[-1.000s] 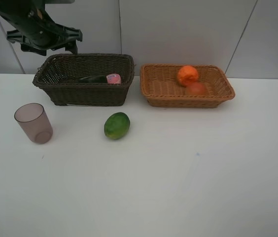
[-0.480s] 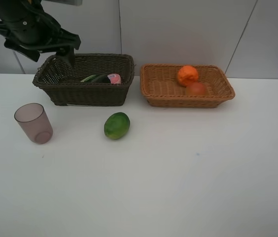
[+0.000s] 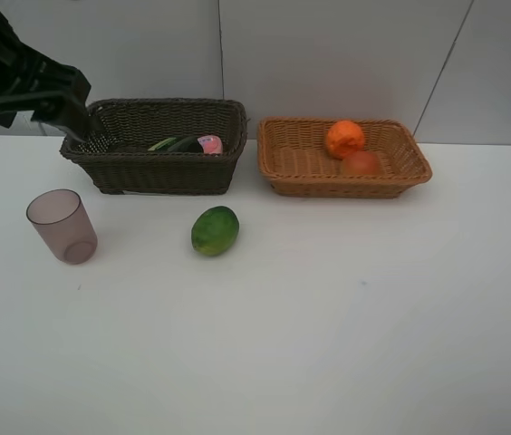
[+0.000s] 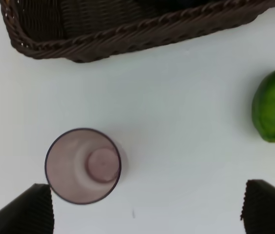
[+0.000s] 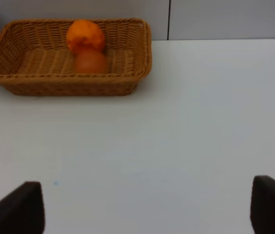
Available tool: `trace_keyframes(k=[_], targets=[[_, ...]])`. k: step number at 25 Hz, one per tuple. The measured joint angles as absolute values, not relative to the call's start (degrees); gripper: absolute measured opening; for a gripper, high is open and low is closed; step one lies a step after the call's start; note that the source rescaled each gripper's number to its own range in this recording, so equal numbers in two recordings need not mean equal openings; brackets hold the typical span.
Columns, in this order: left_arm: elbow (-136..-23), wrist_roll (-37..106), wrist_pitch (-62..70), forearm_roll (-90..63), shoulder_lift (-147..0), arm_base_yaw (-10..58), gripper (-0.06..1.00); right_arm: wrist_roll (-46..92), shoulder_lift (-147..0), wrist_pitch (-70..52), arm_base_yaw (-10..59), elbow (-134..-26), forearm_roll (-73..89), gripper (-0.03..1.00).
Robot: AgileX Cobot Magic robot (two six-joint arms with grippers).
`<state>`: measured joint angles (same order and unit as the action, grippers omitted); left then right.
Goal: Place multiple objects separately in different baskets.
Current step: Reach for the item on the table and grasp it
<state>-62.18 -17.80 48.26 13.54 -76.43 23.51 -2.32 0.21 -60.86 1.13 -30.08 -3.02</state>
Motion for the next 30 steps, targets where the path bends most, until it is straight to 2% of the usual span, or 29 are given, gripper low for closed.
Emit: trace_keyframes(k=[9,20,25,30], targets=[[-61.4,-9.56,59.31,9.63,-71.95,23.51,1.0,-2.32,0.21,-60.86,1.13,-30.08,-3.02,0.87],[-55.67,-6.02,63.46,9.13,-71.9,23.45,1.0,-2.32,0.21,-60.86,1.13,-30.08,-3.02,0.87],[-55.2,-6.19,62.8,11.23,-71.9,20.03,1.0,-2.32,0.21,-60.86,1.13,-30.08,-3.02,0.87],[-52.19,-5.68,51.71,11.54,-72.91,16.22,1.0,-2.32,0.21,-60.86,1.13,-30.08,-3.02,0.87]])
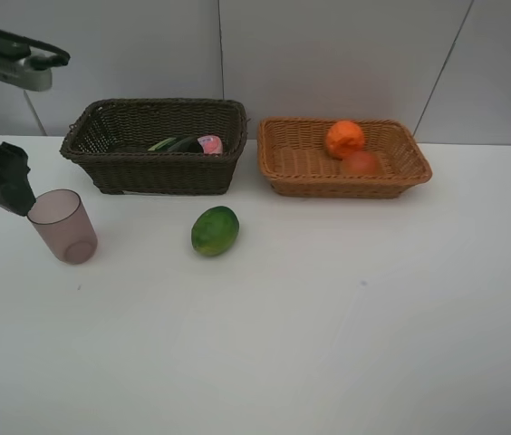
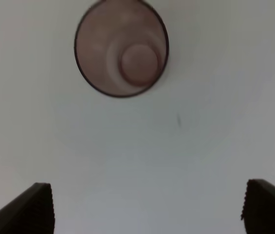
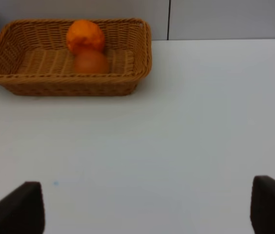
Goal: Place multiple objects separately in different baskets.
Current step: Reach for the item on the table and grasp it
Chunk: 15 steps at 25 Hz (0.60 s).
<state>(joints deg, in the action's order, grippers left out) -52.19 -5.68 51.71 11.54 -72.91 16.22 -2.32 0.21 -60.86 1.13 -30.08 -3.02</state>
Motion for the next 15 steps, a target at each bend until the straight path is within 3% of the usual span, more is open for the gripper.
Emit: trace_keyframes(k=[15], targets=[[-51.77,0.63,34.48,12.28,-91.31,15.64,1.0,-2.32,0.21,-60.86,1.13,-30.08,-3.02,0.87]])
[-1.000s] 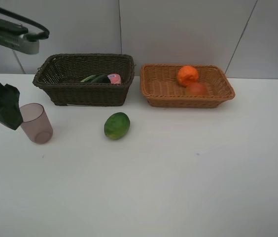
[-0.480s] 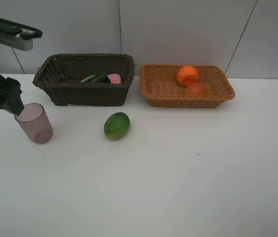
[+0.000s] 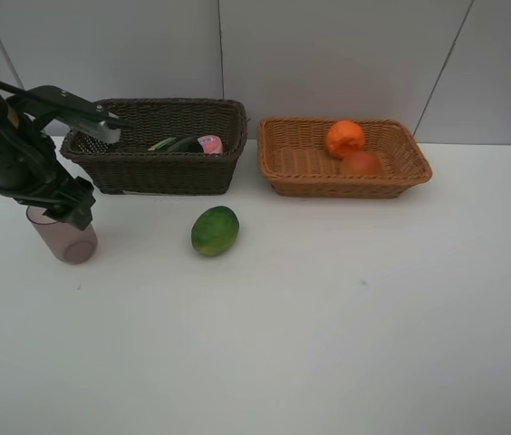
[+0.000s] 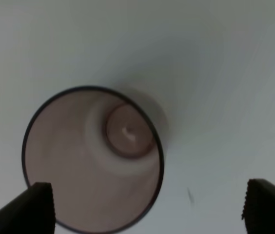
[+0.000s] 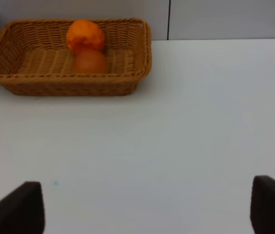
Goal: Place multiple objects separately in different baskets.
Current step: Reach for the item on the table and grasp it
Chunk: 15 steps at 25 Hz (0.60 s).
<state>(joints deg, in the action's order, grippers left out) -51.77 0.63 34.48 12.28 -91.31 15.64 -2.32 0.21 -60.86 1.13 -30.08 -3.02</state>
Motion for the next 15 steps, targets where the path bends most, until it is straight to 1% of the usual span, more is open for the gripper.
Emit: trace_keyframes(k=[6,15], targets=[[-51.77,0.91,30.06,12.28,-94.8,15.64,1.0,-2.32,0.21,-60.86,1.13,-30.08,-3.02,0.87],[-50.93,1.0,27.5,12.13,-98.7,15.64,1.0,-2.32,0.21,-60.86,1.13,-30.08,-3.02,0.87]])
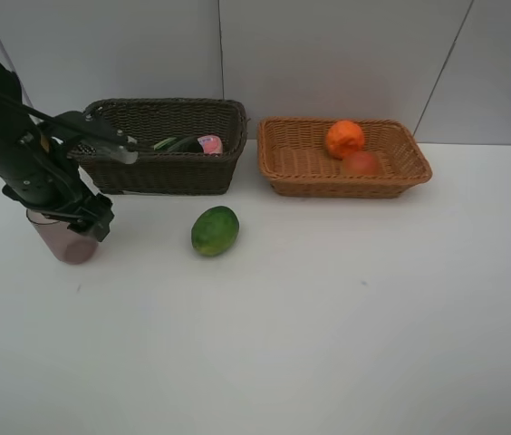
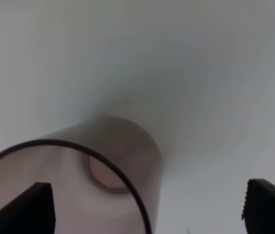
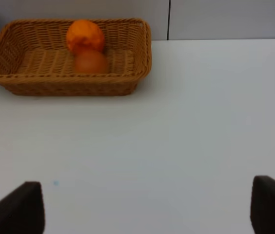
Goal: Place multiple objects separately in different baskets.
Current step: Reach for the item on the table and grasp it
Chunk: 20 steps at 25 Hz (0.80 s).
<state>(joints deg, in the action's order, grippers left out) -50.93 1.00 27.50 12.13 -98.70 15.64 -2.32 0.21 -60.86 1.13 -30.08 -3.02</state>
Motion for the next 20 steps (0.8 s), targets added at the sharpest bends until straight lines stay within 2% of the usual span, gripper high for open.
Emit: trace_keyframes(k=[7,15,17,20], targets=[[-46.42,1.0,21.16,11.89,-100.35,15.64,1.0,-2.32,0.21,-60.86,1.13,-30.08,-3.02,0.87],[-46.27,1.0,17.33,11.87,-101.88,15.64,0.99,-2.32,0.21,-60.86,1.13,-30.08,-3.02,0.87],[-46.2,1.0,16.83,11.87,-102.42,15.64,0.95,-2.32,0.21,-60.86,1.13,-30.08,-3.02,0.87],[-46.2,0.89,16.77,11.87,-103.06,15.64,0.74,-2.32,0.21,-60.86,1.13,-30.08,-3.02,0.87]])
